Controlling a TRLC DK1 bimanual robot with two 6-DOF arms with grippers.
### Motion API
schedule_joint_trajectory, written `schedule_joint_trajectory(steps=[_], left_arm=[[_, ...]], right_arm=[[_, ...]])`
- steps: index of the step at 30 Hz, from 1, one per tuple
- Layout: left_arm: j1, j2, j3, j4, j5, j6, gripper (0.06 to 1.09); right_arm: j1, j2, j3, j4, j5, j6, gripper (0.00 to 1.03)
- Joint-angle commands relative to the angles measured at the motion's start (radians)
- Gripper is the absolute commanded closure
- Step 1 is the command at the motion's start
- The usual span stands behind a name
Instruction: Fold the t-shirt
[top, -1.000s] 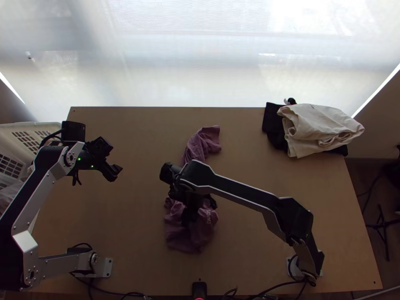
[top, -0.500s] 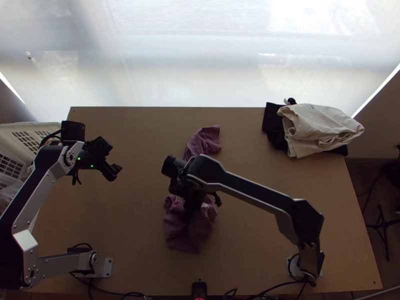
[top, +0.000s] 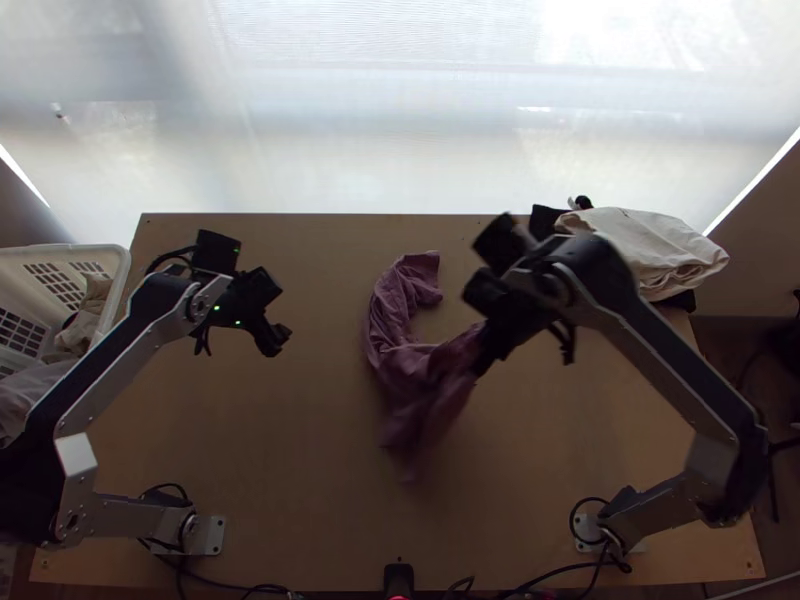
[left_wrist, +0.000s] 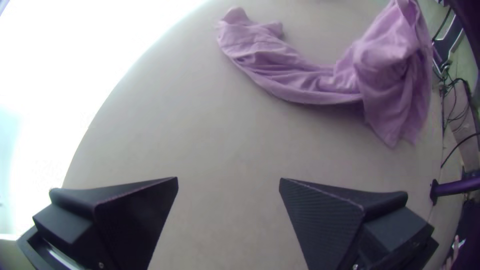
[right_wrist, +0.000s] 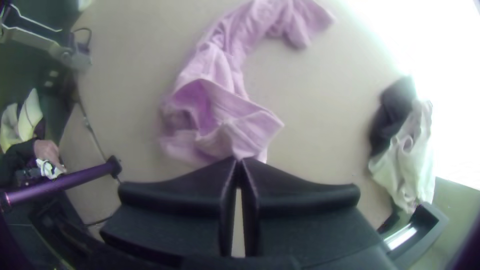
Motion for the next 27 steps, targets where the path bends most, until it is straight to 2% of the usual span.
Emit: schedule_joint_trajectory(steps=[1, 3, 6, 10, 11, 13, 14, 15, 16, 21, 27], left_arm=[[-0.165, 0.126, 0.117, 0.023, -0.043, -0.046, 0.1], [-0.206, 0.172, 0.165, 0.024, -0.054, -0.062, 0.1], [-0.254, 0.228, 0.232, 0.024, -0.073, -0.074, 0.1], [-0.288, 0.271, 0.286, 0.024, -0.073, -0.083, 0.1], [-0.291, 0.276, 0.291, 0.024, -0.073, -0.083, 0.1], [-0.295, 0.287, 0.3, 0.024, -0.074, -0.083, 0.1], [-0.294, 0.291, 0.306, 0.024, -0.076, -0.083, 0.1], [-0.294, 0.296, 0.312, 0.024, -0.076, -0.081, 0.1], [-0.292, 0.302, 0.318, 0.024, -0.076, -0.081, 0.1], [-0.286, 0.326, 0.355, 0.024, -0.079, -0.08, 0.1], [-0.277, 0.351, 0.373, 0.024, -0.089, -0.071, 0.1]], right_arm=[[-0.287, -0.189, -0.297, -0.01, 0.004, -0.062, 1.0], [-0.356, -0.202, -0.403, -0.01, 0.05, -0.099, 1.0], [-0.438, -0.186, -0.495, -0.006, 0.139, -0.101, 1.0], [-0.578, -0.14, -0.544, 0.089, 0.251, -0.101, 1.0], [-0.609, -0.13, -0.542, 0.111, 0.268, -0.101, 0.93], [-0.653, -0.12, -0.538, 0.132, 0.294, -0.099, 0.49], [-0.662, -0.116, -0.533, 0.132, 0.316, -0.099, 0.31], [-0.664, -0.111, -0.528, 0.132, 0.34, -0.096, 0.22], [-0.661, -0.111, -0.518, 0.132, 0.352, -0.094, 0.18], [-0.578, -0.137, -0.41, 0.125, 0.351, -0.091, 0.18], [-0.334, -0.119, -0.375, 0.117, 0.221, -0.096, 0.18]])
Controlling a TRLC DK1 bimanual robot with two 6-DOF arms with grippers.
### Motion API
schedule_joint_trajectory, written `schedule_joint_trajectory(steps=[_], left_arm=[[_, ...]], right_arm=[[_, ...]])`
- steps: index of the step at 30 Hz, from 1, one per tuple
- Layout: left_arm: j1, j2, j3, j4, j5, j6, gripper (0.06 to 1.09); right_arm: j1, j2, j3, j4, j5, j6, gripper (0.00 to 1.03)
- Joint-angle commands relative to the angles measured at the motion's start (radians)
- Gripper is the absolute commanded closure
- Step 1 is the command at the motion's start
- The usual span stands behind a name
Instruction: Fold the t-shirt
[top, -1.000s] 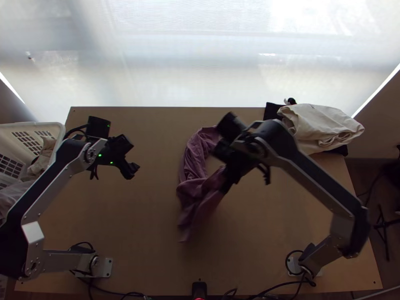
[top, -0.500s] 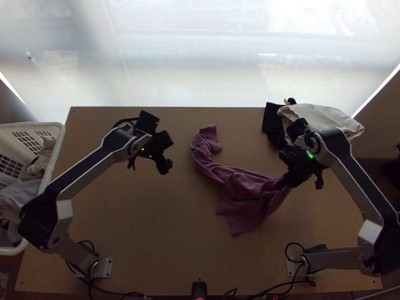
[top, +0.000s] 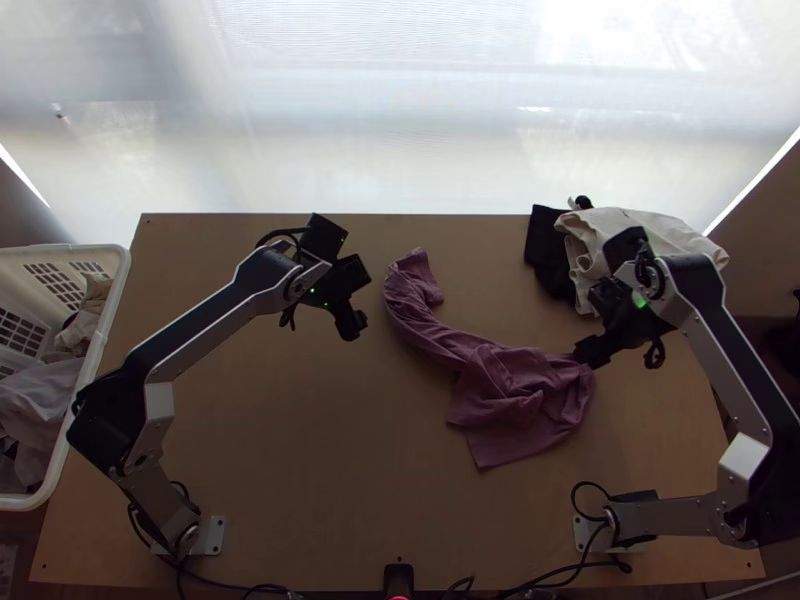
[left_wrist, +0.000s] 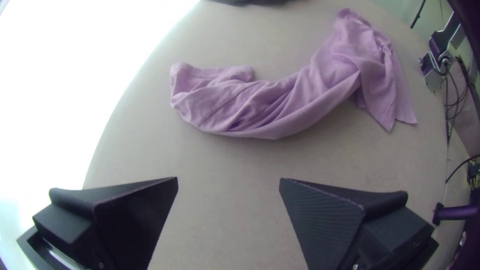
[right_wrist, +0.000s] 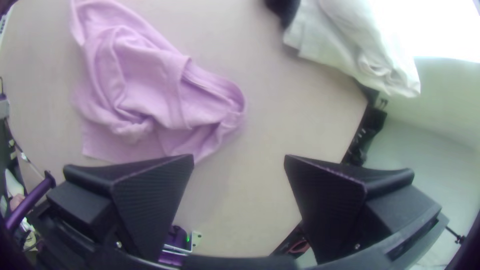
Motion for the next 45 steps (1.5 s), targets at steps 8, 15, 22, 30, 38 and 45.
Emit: schedule_joint_trajectory(steps=[8, 15, 22, 30, 38, 45], left_arm=[[0.032, 0.029, 0.049, -0.006, -0.025, 0.002, 0.1], [0.065, 0.02, 0.045, -0.017, -0.029, -0.015, 0.1], [0.081, 0.012, 0.042, -0.022, -0.046, -0.019, 0.1], [0.086, 0.015, 0.042, -0.02, -0.051, -0.029, 0.1], [0.1, 0.012, 0.034, -0.02, -0.051, -0.03, 0.1], [0.095, 0.009, 0.025, -0.005, -0.051, -0.029, 0.1]], right_arm=[[0.261, 0.149, 0.039, 0.119, -0.187, -0.035, 0.18], [0.298, 0.256, 0.093, 0.154, -0.325, -0.044, 0.19], [0.325, 0.328, 0.167, 0.173, -0.331, -0.042, 0.25], [0.334, 0.374, 0.133, 0.256, -0.331, -0.041, 0.39], [0.324, 0.385, 0.053, 0.317, -0.331, -0.047, 0.42], [0.325, 0.362, 0.029, 0.338, -0.331, -0.05, 0.67]])
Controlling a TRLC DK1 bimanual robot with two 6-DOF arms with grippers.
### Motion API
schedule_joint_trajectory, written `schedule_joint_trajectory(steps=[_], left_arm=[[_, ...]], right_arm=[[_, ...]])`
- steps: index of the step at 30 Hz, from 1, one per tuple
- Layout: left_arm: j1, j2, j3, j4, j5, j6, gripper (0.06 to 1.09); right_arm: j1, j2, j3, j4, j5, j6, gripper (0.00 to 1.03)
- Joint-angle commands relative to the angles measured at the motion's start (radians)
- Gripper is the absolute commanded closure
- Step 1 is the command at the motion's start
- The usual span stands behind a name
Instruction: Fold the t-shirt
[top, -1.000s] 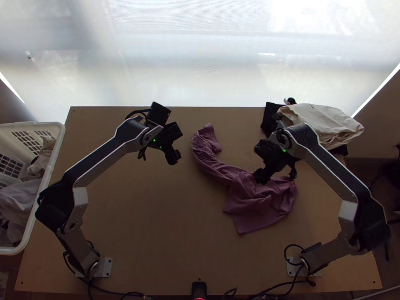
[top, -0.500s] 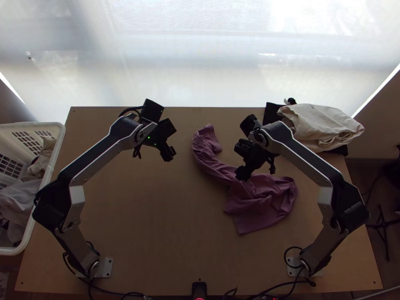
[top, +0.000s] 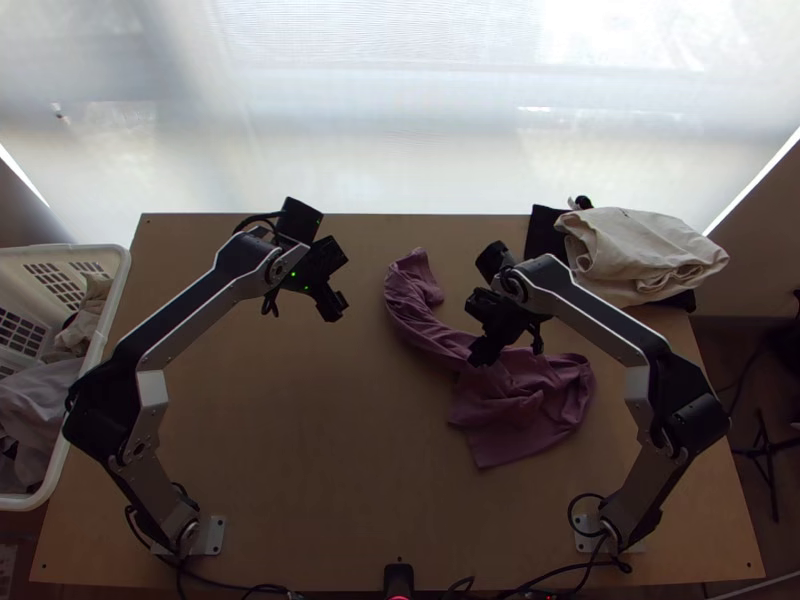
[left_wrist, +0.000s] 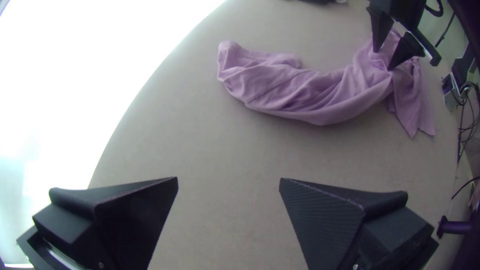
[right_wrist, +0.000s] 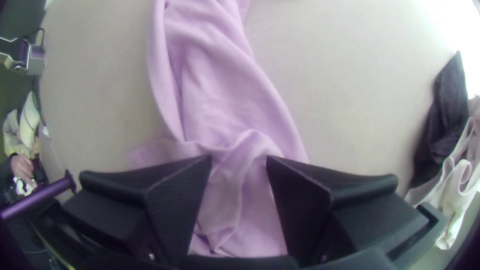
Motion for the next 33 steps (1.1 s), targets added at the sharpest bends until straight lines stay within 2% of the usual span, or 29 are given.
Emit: schedule_joint_trajectory(steps=[1, 3, 4, 8, 14, 19, 25, 33], left_arm=[[-0.006, 0.0, 0.001, 0.013, 0.0, 0.003, 0.1], [-0.006, 0.011, 0.015, 0.014, 0.0, 0.004, 0.1], [-0.007, 0.016, 0.018, 0.014, 0.0, 0.004, 0.1], [-0.012, 0.022, 0.017, 0.014, 0.0, 0.003, 0.1], [-0.029, 0.023, 0.029, 0.014, -0.003, 0.009, 0.1], [-0.076, 0.06, 0.067, 0.016, -0.025, 0.015, 0.1], [-0.144, 0.118, 0.136, 0.023, -0.069, 0.018, 0.1], [-0.24, 0.198, 0.184, 0.099, -0.088, 0.012, 0.1]], right_arm=[[0.0, -0.021, -0.027, 0.024, -0.001, -0.005, 0.74], [-0.001, -0.033, -0.03, 0.022, -0.002, -0.007, 0.89], [-0.001, -0.041, -0.035, 0.021, -0.002, -0.009, 0.92], [0.015, -0.135, -0.018, -0.039, -0.005, -0.001, 0.98], [0.068, -0.317, 0.109, -0.217, -0.014, 0.008, 0.99], [0.058, -0.412, 0.229, -0.346, -0.013, 0.01, 0.99], [-0.086, -0.526, 0.312, -0.435, 0.021, 0.027, 0.99], [-0.345, -0.694, 0.277, -0.443, 0.049, 0.047, 0.99]])
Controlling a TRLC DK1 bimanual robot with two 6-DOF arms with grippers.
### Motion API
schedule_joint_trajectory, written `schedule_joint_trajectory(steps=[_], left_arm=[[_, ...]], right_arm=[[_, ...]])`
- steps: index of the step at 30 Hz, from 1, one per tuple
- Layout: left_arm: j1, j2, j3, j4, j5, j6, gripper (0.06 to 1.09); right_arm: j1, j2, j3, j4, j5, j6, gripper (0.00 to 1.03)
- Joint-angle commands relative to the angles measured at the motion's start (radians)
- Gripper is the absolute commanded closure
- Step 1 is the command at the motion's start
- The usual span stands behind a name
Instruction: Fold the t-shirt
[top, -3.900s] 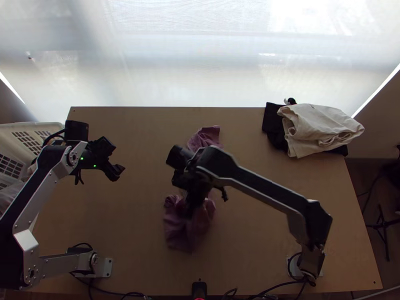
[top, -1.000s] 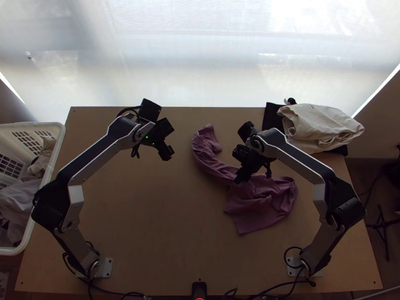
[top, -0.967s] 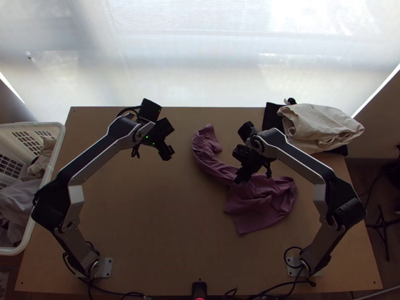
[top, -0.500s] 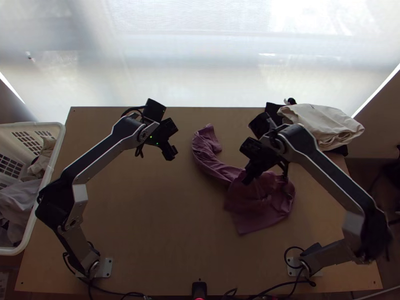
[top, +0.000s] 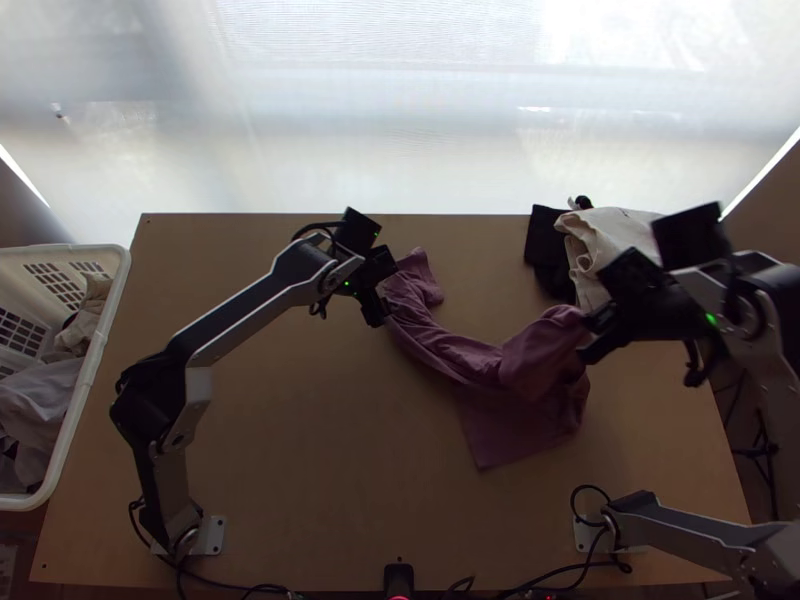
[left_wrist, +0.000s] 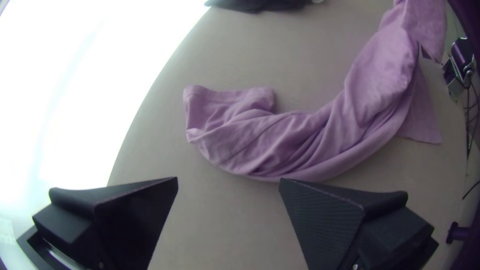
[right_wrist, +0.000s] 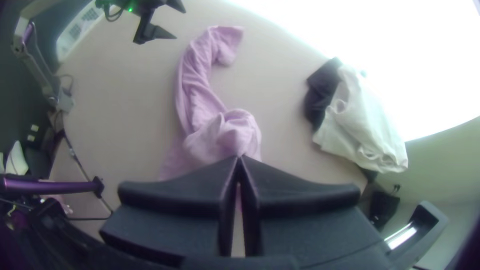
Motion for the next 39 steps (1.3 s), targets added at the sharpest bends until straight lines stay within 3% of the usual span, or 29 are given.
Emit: schedule_joint_trajectory(steps=[1, 10, 17, 26, 39], left_arm=[[-0.087, 0.074, 0.048, 0.045, -0.018, 0.012, 0.1], [-0.125, 0.113, 0.058, 0.062, -0.039, 0.055, 0.1], [-0.124, 0.125, 0.057, 0.099, -0.078, 0.064, 0.1], [-0.167, 0.169, 0.054, 0.126, -0.107, 0.073, 0.1], [-0.205, 0.245, 0.031, 0.232, -0.116, 0.153, 0.1]], right_arm=[[-0.209, -0.141, -0.012, -0.024, 0.017, 0.027, 0.99], [-0.511, -0.23, -0.03, -0.019, 0.032, -0.004, 0.99], [-0.775, -0.226, -0.066, 0.082, 0.037, -0.045, 0.99], [-0.836, -0.229, -0.164, 0.154, 0.087, -0.048, 0.99], [-0.757, -0.252, -0.185, 0.145, 0.086, -0.041, 0.99]])
